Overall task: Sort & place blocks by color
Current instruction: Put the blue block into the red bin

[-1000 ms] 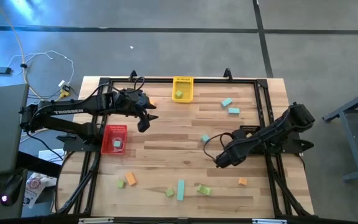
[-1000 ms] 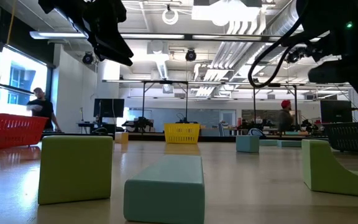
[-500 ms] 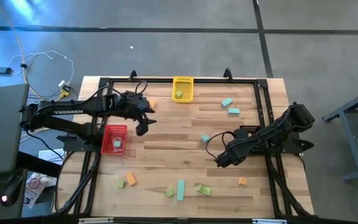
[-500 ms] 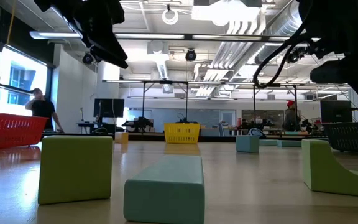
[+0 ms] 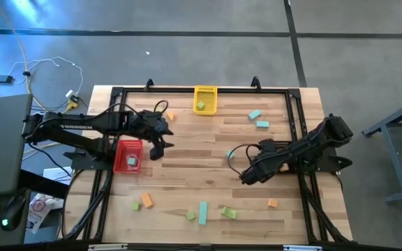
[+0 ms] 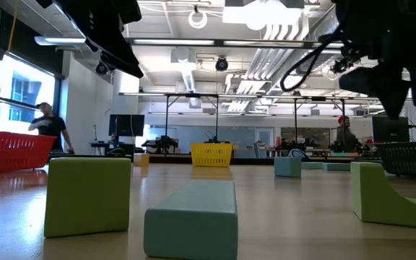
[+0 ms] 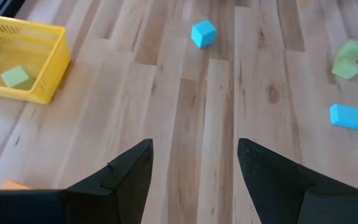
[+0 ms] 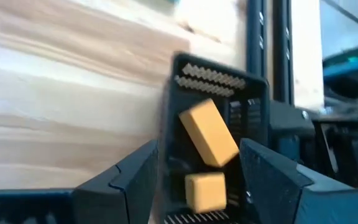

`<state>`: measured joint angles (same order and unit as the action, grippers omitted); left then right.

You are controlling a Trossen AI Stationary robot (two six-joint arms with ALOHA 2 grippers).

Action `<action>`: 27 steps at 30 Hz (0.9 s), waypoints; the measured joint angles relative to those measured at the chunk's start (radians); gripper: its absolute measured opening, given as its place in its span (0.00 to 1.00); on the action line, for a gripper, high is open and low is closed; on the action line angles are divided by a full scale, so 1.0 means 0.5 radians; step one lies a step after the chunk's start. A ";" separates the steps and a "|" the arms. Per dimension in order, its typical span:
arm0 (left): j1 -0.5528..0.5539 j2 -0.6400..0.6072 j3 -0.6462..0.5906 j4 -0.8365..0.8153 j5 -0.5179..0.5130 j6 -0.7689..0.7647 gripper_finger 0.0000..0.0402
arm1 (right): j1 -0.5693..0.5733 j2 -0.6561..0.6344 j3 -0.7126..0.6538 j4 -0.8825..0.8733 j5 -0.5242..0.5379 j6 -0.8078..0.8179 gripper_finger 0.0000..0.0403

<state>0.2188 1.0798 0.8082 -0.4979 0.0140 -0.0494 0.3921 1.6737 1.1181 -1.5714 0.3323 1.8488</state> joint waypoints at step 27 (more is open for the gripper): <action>-0.010 -0.001 0.000 -0.061 -0.007 0.035 0.55 | -1.244 0.000 0.324 0.360 0.088 -2.697 0.52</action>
<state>0.2138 1.0794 0.8082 -0.5282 0.0105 -0.0319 -0.2297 1.6737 1.2801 -1.3912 0.3764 0.5004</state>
